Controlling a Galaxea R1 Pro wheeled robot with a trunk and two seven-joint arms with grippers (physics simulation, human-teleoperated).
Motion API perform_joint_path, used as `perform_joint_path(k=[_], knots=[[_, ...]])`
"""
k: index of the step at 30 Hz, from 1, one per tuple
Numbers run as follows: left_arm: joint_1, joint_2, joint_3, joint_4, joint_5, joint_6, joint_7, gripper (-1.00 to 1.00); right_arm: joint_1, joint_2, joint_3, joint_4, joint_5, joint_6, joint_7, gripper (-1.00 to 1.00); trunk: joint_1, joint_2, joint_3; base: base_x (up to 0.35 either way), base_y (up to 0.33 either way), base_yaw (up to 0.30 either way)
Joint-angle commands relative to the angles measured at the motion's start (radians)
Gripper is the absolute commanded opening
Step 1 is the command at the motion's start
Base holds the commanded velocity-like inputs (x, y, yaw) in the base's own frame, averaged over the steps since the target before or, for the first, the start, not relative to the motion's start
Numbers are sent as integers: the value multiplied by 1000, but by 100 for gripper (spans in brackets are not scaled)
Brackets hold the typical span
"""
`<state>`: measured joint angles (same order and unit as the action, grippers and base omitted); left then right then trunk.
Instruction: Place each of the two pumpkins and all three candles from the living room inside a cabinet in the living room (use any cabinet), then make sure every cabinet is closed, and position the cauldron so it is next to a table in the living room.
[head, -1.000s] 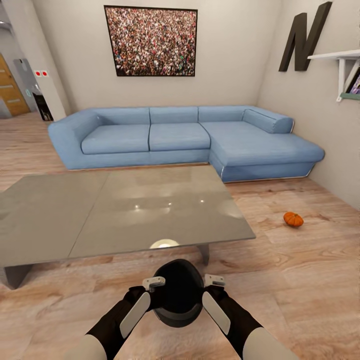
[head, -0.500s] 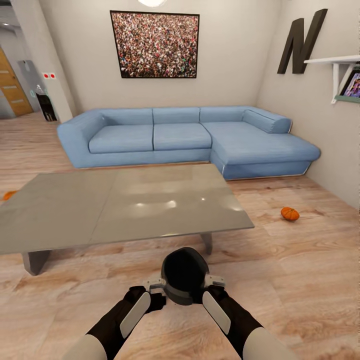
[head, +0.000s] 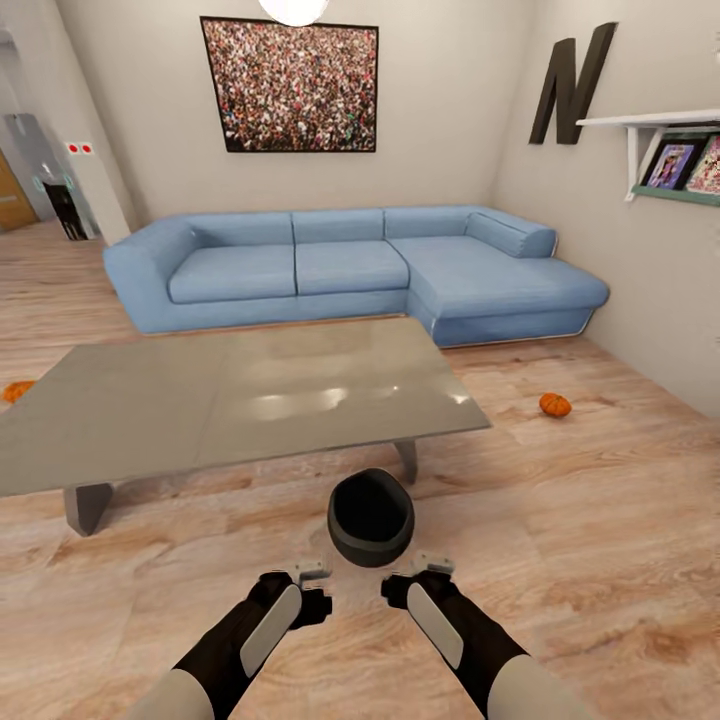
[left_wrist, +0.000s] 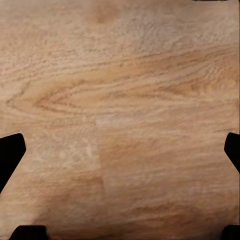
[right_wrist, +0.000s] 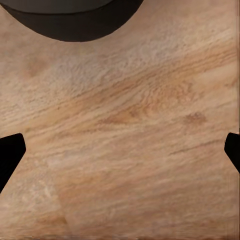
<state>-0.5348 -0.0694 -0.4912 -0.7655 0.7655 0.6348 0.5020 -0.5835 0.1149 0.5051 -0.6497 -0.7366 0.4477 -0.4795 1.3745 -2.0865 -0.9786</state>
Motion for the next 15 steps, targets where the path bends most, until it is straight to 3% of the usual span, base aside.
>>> perform_joint_path(k=[1,5,9,15], knots=[[-1,1,-4,-1,10,8,10,100,-1,-1,4,-1,-9,2,-10,100,-5,7,1,-261,108,-138],[-1,1,-4,-1,8,21,11,100,-1,-2,3,-1,-10,16,-14,100,-20,35,8,-126,43,-139],[-1,0,-7,-1,8,28,13,100,-1,-1,-1,-3,-9,89,-16,100,-35,63,15,-26,9,-146],[-1,6,-6,-1,4,65,13,100,-1,-4,-17,-5,-10,108,-20,100,-58,105,26,-4,1,-167]])
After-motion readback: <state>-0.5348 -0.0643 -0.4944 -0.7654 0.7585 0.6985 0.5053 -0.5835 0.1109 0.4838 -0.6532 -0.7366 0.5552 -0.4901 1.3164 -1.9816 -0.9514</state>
